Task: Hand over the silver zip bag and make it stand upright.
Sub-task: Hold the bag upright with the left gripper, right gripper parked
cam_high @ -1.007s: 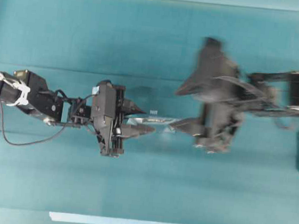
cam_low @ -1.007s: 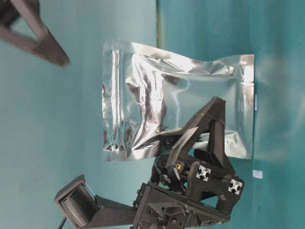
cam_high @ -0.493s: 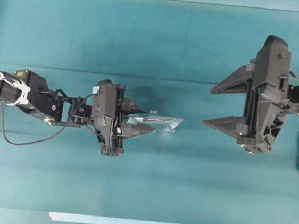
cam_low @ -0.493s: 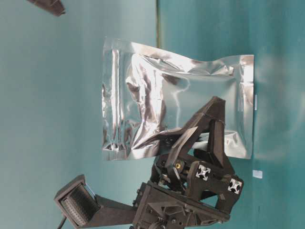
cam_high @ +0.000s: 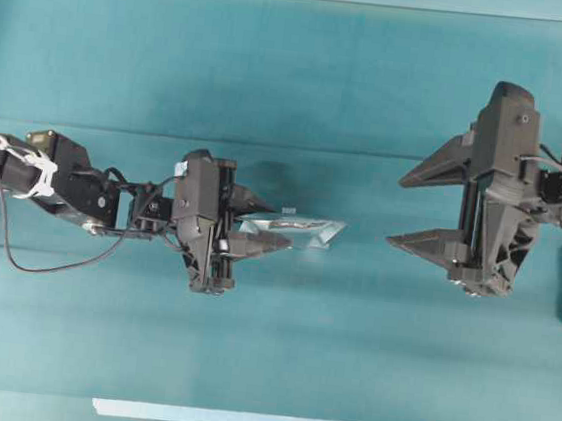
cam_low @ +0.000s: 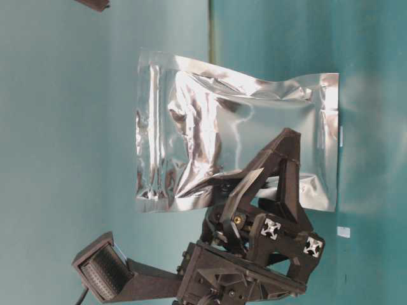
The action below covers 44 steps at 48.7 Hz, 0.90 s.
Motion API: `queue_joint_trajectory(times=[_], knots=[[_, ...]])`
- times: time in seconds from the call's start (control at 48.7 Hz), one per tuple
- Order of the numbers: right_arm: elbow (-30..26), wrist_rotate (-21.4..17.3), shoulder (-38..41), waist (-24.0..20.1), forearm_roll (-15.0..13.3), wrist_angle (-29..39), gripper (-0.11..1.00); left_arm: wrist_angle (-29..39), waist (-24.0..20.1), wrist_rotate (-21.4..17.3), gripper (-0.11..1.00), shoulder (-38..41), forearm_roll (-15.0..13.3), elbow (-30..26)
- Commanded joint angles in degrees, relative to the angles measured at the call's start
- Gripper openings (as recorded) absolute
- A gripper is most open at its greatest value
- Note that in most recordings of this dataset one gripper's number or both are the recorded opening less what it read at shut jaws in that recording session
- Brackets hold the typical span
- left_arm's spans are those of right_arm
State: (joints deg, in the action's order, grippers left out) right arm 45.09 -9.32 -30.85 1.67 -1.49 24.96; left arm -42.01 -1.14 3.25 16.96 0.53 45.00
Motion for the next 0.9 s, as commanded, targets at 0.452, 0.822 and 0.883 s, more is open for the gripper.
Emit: queue_joint_trajectory(times=[0.452,0.822,0.883], knots=[[0.0,-0.6,-0.3,-0.2,-0.1,-0.5,0.88,0.9,0.3,0.2,0.28,-0.8,0.1,-0.3],[0.2,-0.5,-0.4,-0.2,-0.1,-0.5,0.88,0.9,0.2,0.2,0.28,-0.8,0.1,-0.3],[0.2,-0.6,-0.3,-0.2,-0.1,-0.5,0.88,0.9,0.3,0.2,0.28,-0.8,0.1,-0.3]])
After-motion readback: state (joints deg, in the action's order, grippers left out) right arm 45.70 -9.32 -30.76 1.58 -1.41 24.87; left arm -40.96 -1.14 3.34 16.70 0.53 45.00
